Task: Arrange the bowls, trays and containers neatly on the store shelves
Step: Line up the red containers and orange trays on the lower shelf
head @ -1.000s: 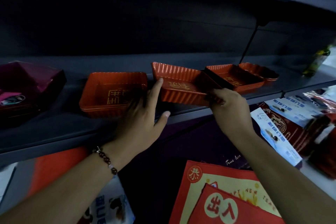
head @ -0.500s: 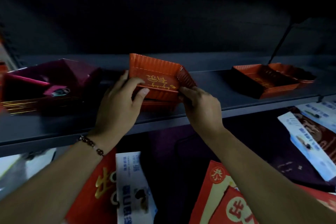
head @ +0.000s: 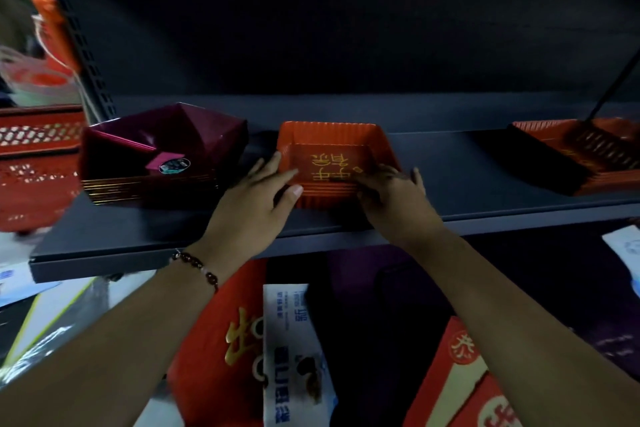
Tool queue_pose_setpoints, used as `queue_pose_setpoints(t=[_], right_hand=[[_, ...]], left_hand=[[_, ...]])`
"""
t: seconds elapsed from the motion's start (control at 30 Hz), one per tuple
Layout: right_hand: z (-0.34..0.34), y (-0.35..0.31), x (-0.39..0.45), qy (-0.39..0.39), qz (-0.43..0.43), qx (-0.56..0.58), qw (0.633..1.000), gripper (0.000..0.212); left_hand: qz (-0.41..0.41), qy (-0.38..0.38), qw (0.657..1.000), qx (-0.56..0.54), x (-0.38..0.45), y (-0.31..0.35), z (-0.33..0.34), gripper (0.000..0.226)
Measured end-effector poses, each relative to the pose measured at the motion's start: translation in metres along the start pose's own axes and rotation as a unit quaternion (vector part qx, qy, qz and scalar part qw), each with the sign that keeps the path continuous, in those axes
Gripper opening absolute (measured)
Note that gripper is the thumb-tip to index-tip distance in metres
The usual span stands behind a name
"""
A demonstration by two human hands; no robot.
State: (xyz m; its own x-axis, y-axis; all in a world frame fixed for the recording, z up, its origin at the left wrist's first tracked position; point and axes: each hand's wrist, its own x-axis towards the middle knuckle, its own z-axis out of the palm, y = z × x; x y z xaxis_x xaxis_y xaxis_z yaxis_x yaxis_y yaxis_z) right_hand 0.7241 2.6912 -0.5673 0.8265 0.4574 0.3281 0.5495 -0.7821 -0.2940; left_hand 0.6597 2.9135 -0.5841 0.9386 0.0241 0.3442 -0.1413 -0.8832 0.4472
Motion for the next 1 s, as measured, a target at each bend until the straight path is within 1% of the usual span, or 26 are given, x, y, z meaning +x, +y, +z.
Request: queue_pose_setpoints(t=[0.03, 0.1, 0.2, 0.27, 0.37, 0.47, 0.57, 0.6, 0.67, 0.73, 0.8, 0.83, 0.87, 0.9, 0.93, 0.97, 1.0], right_hand=[[-0.001, 0.002, -0.002, -0.018, -0.001, -0.003, 1.0, 0.042], [-0.003, 0.006, -0.008, -0.028, -0.02, -0.005, 0.999, 0.05], [-0.008, 0.017, -0.021, -0.012, -0.048, -0.005, 0.999, 0.058], [-0.014, 0.032, -0.031, 0.003, -0.042, -0.008, 0.999, 0.059], [-0.032, 0.067, -0.047, 0.023, -0.006, -0.026, 0.999, 0.062], [-0.058, 0.114, -0.066, 0.043, 0.068, -0.039, 0.996, 0.064], [-0.089, 0.173, -0.079, 0.141, 0.13, -0.069, 0.979, 0.062], [-0.099, 0.195, -0.081, 0.16, 0.151, -0.097, 0.971, 0.062], [-0.121, 0.237, -0.081, 0.13, 0.221, -0.145, 0.956, 0.066], [-0.138, 0.276, -0.075, 0.045, 0.281, -0.182, 0.941, 0.067], [-0.15, 0.299, -0.066, -0.026, 0.269, -0.224, 0.936, 0.061], [-0.155, 0.305, -0.062, -0.053, 0.249, -0.229, 0.939, 0.056], [-0.16, 0.305, -0.056, -0.056, 0.248, -0.197, 0.947, 0.05], [-0.164, 0.303, -0.049, -0.042, 0.241, -0.2, 0.949, 0.045], [-0.166, 0.304, -0.042, -0.007, 0.244, -0.168, 0.955, 0.04], [-0.166, 0.307, -0.038, -0.009, 0.231, -0.173, 0.957, 0.037], [-0.166, 0.308, -0.037, -0.03, 0.215, -0.178, 0.96, 0.034]], left_hand=[[0.017, 0.007, 0.999, 0.028, 0.002, 0.005, 0.001, 0.051], [0.054, 0.018, 0.996, 0.07, 0.007, 0.019, 0.003, 0.054], [0.08, 0.009, 0.994, 0.08, 0.011, 0.049, 0.011, 0.062], [0.096, 0.0, 0.992, 0.085, 0.014, 0.069, 0.022, 0.065], [0.136, -0.009, 0.984, 0.116, 0.021, 0.098, 0.042, 0.069], [0.172, -0.022, 0.976, 0.133, 0.031, 0.129, 0.065, 0.068], [0.207, -0.044, 0.968, 0.133, 0.054, 0.172, 0.088, 0.067], [0.224, -0.059, 0.964, 0.131, 0.064, 0.188, 0.097, 0.066], [0.251, -0.073, 0.957, 0.127, 0.086, 0.22, 0.11, 0.065], [0.271, -0.075, 0.953, 0.111, 0.105, 0.25, 0.121, 0.065], [0.288, -0.079, 0.949, 0.105, 0.12, 0.273, 0.133, 0.065], [0.295, -0.082, 0.946, 0.106, 0.126, 0.282, 0.138, 0.065], [0.3, -0.085, 0.944, 0.107, 0.131, 0.289, 0.144, 0.065], [0.303, -0.086, 0.943, 0.108, 0.135, 0.294, 0.148, 0.065], [0.302, -0.088, 0.943, 0.107, 0.139, 0.296, 0.152, 0.065], [0.299, -0.091, 0.944, 0.105, 0.14, 0.297, 0.155, 0.065], [0.293, -0.095, 0.946, 0.102, 0.141, 0.297, 0.157, 0.064]])
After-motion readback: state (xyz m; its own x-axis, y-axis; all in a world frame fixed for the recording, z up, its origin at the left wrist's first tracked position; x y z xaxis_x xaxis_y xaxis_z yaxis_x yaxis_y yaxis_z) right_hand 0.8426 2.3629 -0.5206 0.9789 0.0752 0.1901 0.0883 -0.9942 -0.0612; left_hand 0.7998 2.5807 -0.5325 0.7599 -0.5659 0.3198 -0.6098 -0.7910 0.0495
